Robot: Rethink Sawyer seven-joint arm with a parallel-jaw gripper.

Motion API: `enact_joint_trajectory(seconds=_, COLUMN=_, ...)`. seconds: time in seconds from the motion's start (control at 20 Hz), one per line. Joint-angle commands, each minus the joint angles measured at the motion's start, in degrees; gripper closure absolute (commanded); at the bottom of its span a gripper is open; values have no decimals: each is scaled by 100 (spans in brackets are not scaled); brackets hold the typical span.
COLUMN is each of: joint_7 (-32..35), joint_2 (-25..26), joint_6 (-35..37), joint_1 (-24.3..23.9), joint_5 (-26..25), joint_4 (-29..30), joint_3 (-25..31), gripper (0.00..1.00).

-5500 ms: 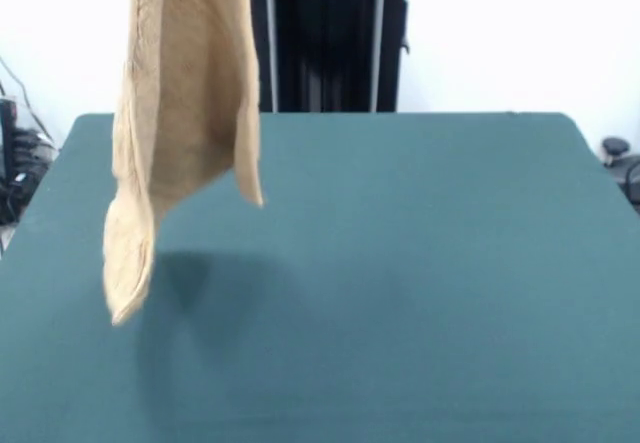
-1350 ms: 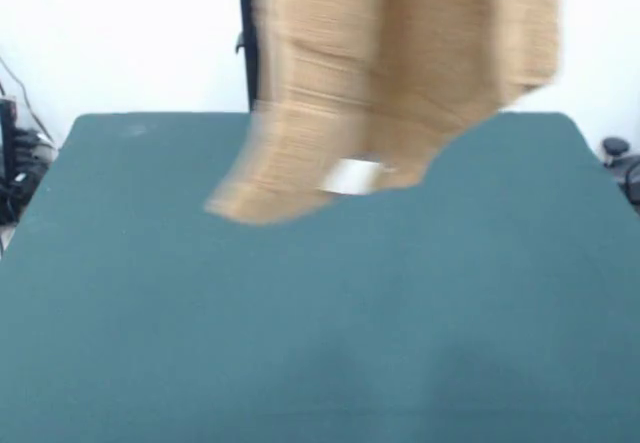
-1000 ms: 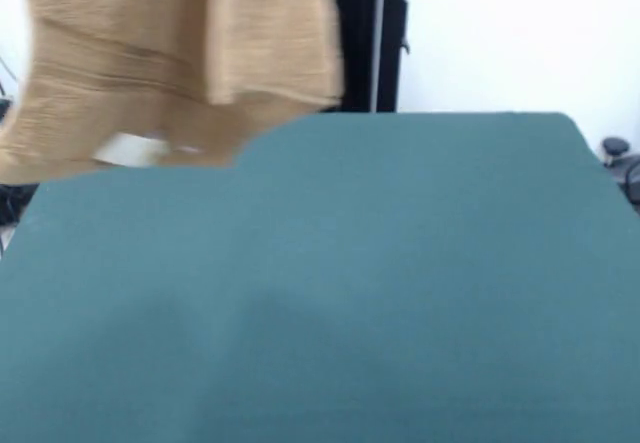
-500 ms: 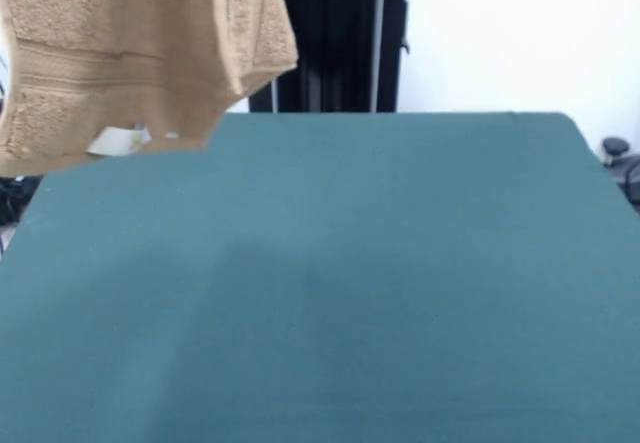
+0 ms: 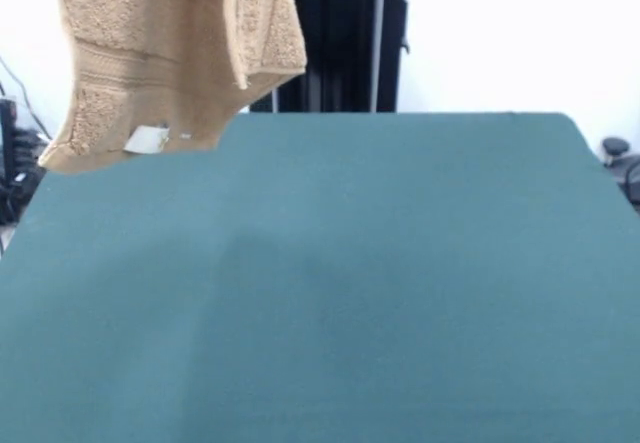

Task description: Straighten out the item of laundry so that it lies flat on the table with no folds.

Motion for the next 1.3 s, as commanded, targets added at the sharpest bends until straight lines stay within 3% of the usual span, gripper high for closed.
enact_joint_trajectory(seconds=0.05, joint_7=-1480, joint_2=90, joint_6=-221, joint_1=55, joint_5=-360, joint_4=1305, joint_3=898, gripper=100)
enact_joint_trajectory(seconds=0.35, joint_7=-1136, joint_2=173, joint_6=-162, joint_1=136, joint_5=-540, joint_4=1208, joint_3=914, gripper=100)
enact_joint_trajectory(seconds=0.4, joint_7=-954, joint_2=179, joint_6=-81, joint_1=156, joint_5=-575, joint_4=1162, joint_3=945, gripper=0)
enact_joint_trajectory(seconds=0.75, joint_7=-363, joint_2=359, joint_6=27, joint_1=300, joint_5=-426, joint_4=920, joint_3=1033, gripper=0)
enact_joint_trajectory(seconds=1.3, joint_7=-299, joint_2=730, joint_6=261, joint_1=198, joint_5=-338, joint_4=364, joint_3=1318, gripper=0)
